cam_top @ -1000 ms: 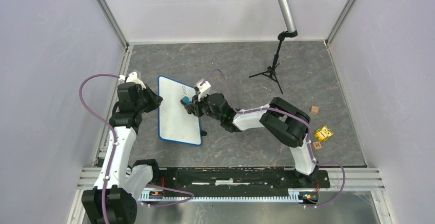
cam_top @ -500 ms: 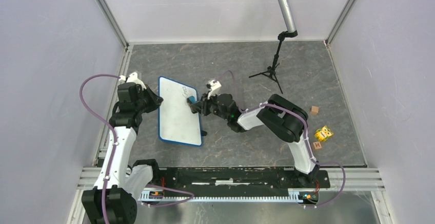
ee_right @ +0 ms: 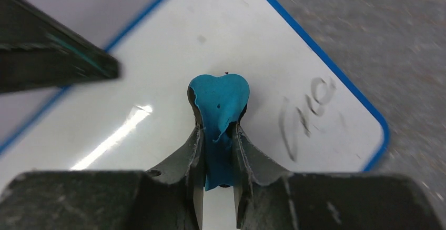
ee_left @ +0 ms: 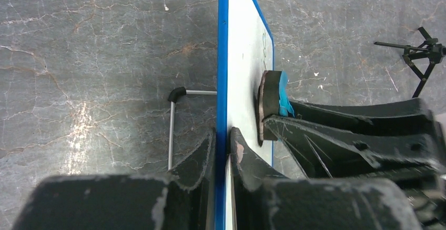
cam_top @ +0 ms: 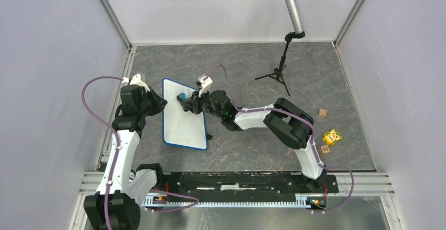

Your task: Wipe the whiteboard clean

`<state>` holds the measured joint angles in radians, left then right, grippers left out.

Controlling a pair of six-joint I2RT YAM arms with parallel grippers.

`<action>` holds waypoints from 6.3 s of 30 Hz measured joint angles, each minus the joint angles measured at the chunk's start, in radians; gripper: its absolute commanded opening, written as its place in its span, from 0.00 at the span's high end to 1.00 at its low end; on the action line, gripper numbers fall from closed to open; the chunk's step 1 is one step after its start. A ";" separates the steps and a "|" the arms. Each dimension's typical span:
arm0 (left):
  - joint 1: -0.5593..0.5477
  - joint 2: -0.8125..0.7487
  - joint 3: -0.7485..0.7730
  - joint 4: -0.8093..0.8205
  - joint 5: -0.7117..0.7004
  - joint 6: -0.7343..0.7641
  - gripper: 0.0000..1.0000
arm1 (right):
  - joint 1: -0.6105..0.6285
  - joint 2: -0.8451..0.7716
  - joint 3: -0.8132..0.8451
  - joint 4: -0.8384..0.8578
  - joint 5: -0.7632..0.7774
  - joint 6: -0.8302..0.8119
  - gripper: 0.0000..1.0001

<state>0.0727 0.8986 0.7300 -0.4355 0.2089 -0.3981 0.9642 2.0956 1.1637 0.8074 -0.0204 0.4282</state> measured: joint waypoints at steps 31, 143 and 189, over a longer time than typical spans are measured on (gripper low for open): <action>0.001 0.006 0.000 -0.004 0.001 0.000 0.98 | -0.031 0.098 0.240 -0.066 -0.100 0.029 0.95; -0.003 -0.010 0.000 -0.027 0.010 -0.001 0.98 | -0.175 0.129 0.072 -0.025 -0.198 0.159 0.95; -0.003 -0.028 0.000 -0.047 -0.001 -0.001 0.98 | 0.046 -0.070 -0.507 0.462 -0.092 0.261 0.97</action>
<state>0.0696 0.8703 0.7300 -0.4828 0.2081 -0.3992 1.0103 2.0258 0.6567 1.2697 -0.1127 0.6888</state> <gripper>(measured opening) 0.167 0.250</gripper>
